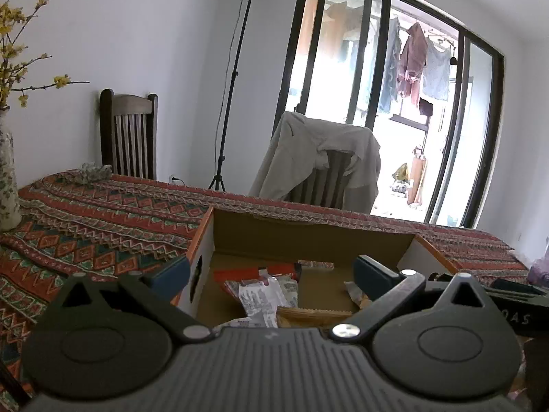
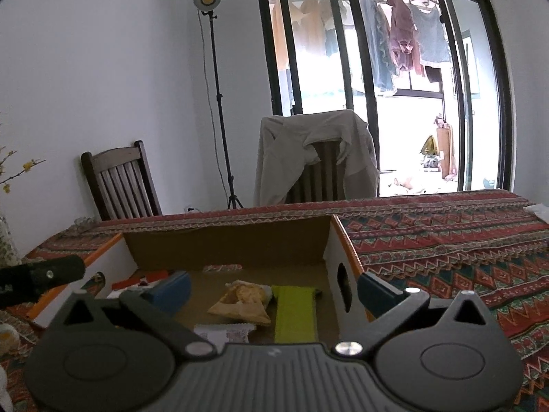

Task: Organize snacks
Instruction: 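Lower both cookie bags into the cardboard box and open both tools, then withdraw both tools from the box back over the snack pile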

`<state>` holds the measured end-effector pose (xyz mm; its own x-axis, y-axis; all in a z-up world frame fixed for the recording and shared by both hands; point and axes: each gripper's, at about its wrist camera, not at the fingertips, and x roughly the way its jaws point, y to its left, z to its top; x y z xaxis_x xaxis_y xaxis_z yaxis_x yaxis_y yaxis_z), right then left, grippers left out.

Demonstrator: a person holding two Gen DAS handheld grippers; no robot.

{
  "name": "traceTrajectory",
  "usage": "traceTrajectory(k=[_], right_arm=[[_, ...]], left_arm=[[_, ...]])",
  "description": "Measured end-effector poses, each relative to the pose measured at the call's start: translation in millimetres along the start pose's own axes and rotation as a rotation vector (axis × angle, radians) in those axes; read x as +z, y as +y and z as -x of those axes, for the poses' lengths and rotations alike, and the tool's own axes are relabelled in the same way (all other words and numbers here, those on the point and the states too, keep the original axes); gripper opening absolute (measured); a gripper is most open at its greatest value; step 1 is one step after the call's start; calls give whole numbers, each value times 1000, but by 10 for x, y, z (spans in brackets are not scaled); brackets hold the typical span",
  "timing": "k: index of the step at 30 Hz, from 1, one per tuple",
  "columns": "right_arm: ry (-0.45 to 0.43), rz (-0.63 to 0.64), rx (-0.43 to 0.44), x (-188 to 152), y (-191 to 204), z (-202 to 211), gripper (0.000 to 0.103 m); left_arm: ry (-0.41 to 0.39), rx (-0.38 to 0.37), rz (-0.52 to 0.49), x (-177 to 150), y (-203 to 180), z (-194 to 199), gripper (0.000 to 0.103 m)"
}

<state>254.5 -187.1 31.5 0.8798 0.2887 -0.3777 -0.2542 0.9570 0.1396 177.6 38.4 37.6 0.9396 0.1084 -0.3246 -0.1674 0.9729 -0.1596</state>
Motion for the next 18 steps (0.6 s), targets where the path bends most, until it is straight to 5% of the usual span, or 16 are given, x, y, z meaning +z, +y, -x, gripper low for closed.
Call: traceTrajectory(k=[18], right_arm=[[-13,28,-21,70,18,53,103]], left_arm=[[-8,35,29,113,-30,101,103]])
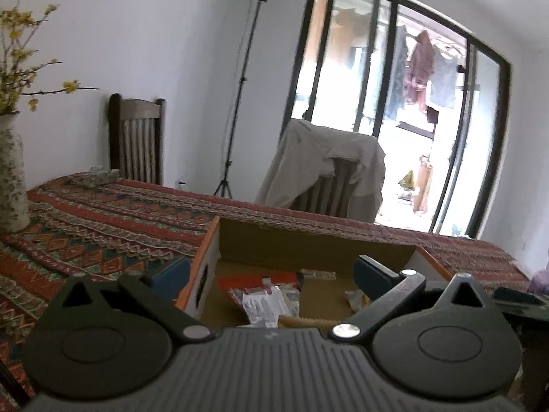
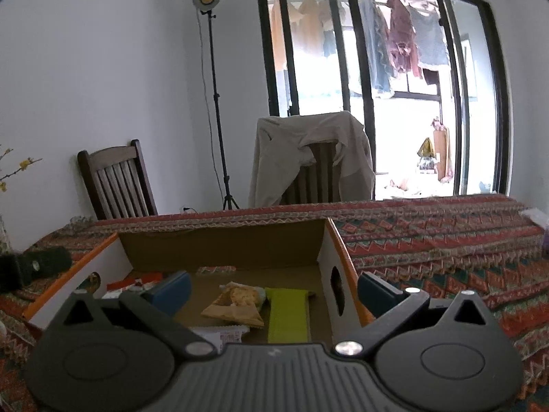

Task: Organize snacks
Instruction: 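Withdraw both tools from the box back over the snack pile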

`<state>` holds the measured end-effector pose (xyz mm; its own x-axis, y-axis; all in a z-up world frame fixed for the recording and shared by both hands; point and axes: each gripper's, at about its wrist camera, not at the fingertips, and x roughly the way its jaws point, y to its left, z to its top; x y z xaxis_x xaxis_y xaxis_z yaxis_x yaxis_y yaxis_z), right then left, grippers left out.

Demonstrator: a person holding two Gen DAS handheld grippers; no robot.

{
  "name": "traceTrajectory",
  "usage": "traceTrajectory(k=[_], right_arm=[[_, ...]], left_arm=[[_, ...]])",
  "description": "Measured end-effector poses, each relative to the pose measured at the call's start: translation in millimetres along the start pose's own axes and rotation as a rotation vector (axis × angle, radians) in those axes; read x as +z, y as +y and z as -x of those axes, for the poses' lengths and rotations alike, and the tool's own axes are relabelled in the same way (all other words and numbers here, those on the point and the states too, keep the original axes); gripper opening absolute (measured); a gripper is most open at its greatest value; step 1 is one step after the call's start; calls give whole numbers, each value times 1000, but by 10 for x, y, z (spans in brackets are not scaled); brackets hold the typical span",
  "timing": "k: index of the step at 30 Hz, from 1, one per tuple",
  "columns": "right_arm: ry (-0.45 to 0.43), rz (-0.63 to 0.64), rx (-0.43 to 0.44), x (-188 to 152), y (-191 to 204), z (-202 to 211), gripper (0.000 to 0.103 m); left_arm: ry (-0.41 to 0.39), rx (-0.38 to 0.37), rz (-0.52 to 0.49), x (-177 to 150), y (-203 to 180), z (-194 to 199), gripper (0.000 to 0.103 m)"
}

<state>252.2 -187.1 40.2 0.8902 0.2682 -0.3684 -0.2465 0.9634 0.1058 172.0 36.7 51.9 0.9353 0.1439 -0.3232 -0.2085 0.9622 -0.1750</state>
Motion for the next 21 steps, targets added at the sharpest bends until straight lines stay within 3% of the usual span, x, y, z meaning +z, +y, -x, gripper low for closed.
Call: traceTrajectory(k=[4,11,21], right_arm=[[-26,13,-34,85,-4,216,103],[22,65,-43,11,-31,622,103],[125,72,-11,-388,58,1001,103]], left_arm=[[7,20,26,88,19,166,103],[16,11,6,108,109,552,103],[133,30,-8,-323,336,942,103]])
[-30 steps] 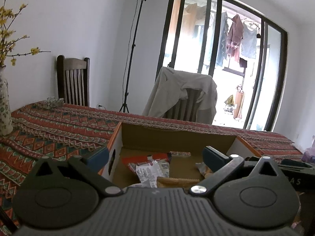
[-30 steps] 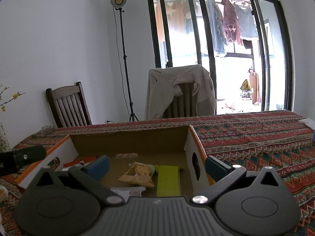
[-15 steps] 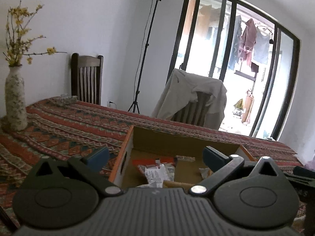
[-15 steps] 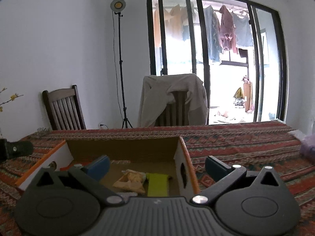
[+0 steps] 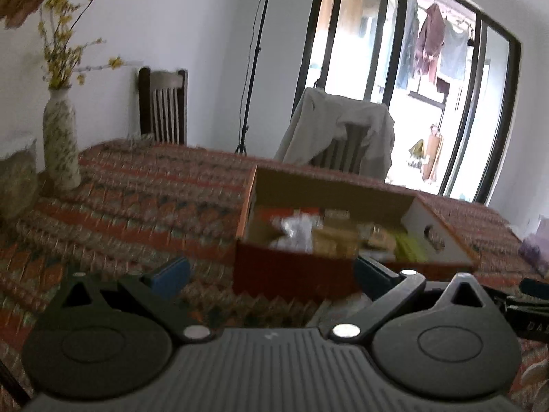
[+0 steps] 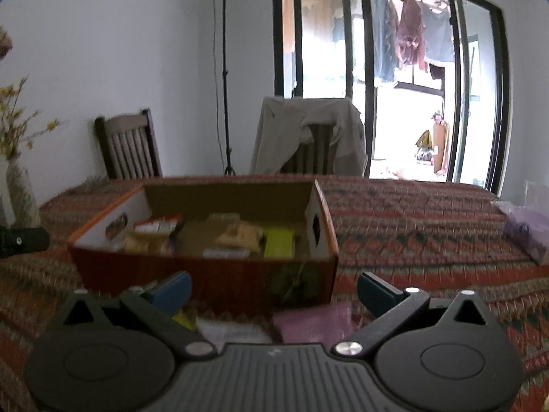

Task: Organize snacks
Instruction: 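Withdraw both tools from the box back over the snack pile, then grasp a silver-white packet with the right tool while the left tool grasps a cookie bag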

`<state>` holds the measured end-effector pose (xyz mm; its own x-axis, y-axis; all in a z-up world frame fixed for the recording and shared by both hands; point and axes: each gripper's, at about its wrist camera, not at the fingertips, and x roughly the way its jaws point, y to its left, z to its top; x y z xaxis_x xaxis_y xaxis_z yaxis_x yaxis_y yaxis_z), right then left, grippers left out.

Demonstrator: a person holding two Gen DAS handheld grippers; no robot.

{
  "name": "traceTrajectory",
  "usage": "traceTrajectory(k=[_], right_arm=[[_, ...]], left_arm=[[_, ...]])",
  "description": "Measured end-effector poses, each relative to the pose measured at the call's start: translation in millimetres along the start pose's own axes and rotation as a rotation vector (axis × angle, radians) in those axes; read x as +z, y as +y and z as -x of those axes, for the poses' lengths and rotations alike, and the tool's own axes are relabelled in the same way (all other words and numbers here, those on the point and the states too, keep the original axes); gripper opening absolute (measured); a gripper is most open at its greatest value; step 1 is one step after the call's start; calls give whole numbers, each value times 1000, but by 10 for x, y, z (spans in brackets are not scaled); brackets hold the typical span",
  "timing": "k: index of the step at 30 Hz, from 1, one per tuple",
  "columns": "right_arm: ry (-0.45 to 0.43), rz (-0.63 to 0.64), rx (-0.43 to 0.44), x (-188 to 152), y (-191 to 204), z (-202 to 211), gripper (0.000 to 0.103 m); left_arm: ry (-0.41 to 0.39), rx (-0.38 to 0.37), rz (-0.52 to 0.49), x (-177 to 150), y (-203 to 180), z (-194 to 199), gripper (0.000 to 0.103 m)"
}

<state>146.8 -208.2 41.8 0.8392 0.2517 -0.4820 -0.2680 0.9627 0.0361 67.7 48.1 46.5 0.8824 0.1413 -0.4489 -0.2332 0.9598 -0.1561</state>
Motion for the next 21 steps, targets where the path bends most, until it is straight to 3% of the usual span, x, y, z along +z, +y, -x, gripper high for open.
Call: traceTrajectory(k=[13,17,21], right_arm=[[161,-32,-14,-554,51,108,103],[182,-70,-73,-601,66,8,103],[197,-122,-64,-645,53,-77,89]], left_arm=[[63,-19,22,-437,116,234,103],[78,-14,16,-523,107,282,103],[85,-6,33,-565,128,326,103]])
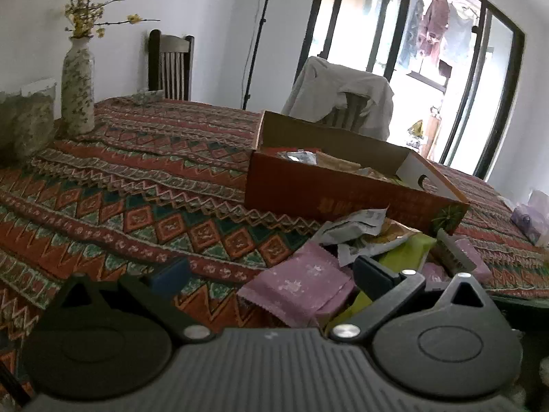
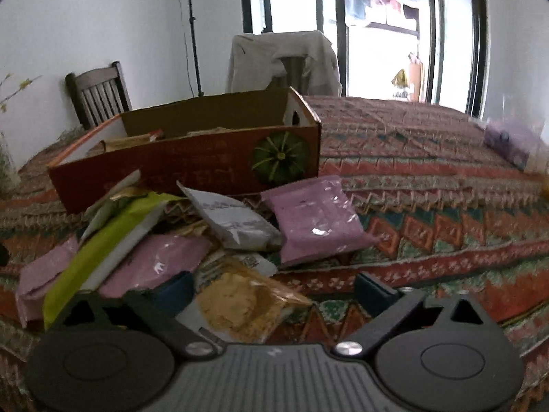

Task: Organize snacks
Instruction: 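Grasp a silver-white packet with the right tool while the left tool grasps a cookie bag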

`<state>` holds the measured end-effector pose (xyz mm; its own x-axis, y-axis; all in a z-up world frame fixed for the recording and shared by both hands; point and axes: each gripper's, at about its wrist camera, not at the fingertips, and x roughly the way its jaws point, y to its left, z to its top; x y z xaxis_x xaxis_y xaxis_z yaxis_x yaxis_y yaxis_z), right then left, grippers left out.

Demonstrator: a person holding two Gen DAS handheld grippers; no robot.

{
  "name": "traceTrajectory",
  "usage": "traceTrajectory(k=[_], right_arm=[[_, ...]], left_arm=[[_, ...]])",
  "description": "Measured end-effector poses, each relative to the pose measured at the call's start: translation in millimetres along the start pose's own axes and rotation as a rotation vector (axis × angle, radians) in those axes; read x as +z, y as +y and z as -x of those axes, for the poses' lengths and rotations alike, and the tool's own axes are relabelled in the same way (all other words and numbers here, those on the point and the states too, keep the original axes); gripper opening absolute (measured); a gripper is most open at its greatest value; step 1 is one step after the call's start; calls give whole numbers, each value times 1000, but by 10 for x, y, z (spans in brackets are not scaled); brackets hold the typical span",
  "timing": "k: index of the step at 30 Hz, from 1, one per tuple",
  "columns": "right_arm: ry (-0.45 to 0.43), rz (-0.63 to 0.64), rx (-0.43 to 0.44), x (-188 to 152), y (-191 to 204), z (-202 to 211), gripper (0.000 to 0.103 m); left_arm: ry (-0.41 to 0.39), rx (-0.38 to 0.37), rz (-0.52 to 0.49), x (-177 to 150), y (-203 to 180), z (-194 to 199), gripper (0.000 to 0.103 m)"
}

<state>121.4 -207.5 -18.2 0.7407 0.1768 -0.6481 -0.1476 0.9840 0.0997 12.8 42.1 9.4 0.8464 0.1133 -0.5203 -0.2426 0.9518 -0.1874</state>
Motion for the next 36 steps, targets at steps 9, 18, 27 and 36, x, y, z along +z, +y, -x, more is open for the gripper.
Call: traceTrajectory(k=[9,18,27,36], right_arm=[[-38,75,53,-132,42,171,17],[-139,41,88,-186,-175,442,8],[-127,-5,129,-290,-333,525,55],[-50,143,124,-455,-62,483,98]], left_arm=[[9,-9,5,-68,-60,81,103],[40,-59,-13,-157,-319,100,103],[65,-81,-47,-256,-551,94,103],[80,-74,-36,-288,-586,87,103]])
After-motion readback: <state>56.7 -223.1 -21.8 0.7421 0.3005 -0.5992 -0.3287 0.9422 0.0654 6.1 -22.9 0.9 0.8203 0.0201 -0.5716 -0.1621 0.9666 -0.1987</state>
